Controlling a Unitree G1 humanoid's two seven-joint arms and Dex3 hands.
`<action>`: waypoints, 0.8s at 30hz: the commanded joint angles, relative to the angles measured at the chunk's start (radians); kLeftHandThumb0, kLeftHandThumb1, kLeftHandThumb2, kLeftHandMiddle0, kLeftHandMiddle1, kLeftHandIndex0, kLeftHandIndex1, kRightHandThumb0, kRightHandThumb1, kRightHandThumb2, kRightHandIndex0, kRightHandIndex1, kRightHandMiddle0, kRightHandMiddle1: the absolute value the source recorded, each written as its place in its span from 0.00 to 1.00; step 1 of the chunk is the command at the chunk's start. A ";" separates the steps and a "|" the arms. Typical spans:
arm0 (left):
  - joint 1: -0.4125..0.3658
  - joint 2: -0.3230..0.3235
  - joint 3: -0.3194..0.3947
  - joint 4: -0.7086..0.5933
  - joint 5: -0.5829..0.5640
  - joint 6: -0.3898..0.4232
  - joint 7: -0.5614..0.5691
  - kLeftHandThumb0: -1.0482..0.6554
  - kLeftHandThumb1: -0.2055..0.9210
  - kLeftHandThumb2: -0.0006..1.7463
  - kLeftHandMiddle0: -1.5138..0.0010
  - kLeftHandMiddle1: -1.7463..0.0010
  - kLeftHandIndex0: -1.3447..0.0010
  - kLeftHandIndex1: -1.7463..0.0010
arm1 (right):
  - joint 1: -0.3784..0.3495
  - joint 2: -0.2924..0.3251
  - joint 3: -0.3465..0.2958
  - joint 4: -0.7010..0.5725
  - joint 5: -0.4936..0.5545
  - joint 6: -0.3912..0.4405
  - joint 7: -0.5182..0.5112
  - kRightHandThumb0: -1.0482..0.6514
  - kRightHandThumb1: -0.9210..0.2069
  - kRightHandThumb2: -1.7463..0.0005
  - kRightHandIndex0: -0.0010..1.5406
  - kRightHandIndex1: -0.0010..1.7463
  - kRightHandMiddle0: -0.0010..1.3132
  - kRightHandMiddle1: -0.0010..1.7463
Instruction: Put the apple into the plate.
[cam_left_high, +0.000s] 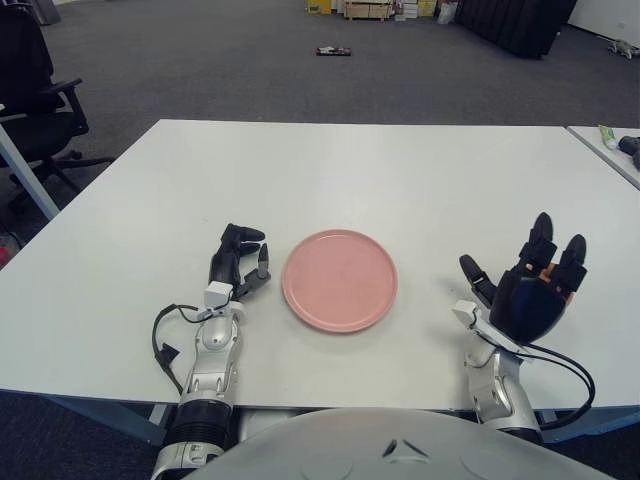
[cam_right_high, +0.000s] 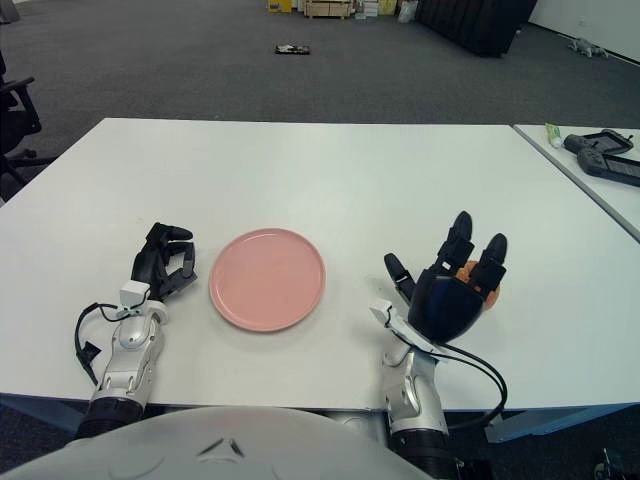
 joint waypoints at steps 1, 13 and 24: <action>-0.008 0.003 0.001 -0.002 0.006 -0.001 0.007 0.38 0.74 0.54 0.58 0.11 0.72 0.00 | -0.028 -0.011 -0.021 0.019 0.013 0.052 -0.024 0.11 0.35 0.65 0.00 0.00 0.00 0.00; -0.009 0.005 0.002 -0.001 0.007 0.002 0.006 0.39 0.74 0.54 0.57 0.11 0.72 0.00 | -0.053 0.026 -0.071 0.015 0.087 0.225 0.013 0.10 0.40 0.65 0.00 0.00 0.00 0.00; -0.012 0.006 0.003 0.003 0.004 0.002 0.004 0.39 0.76 0.52 0.58 0.12 0.73 0.00 | -0.083 0.033 -0.125 0.015 0.228 0.285 0.110 0.09 0.39 0.65 0.00 0.00 0.00 0.00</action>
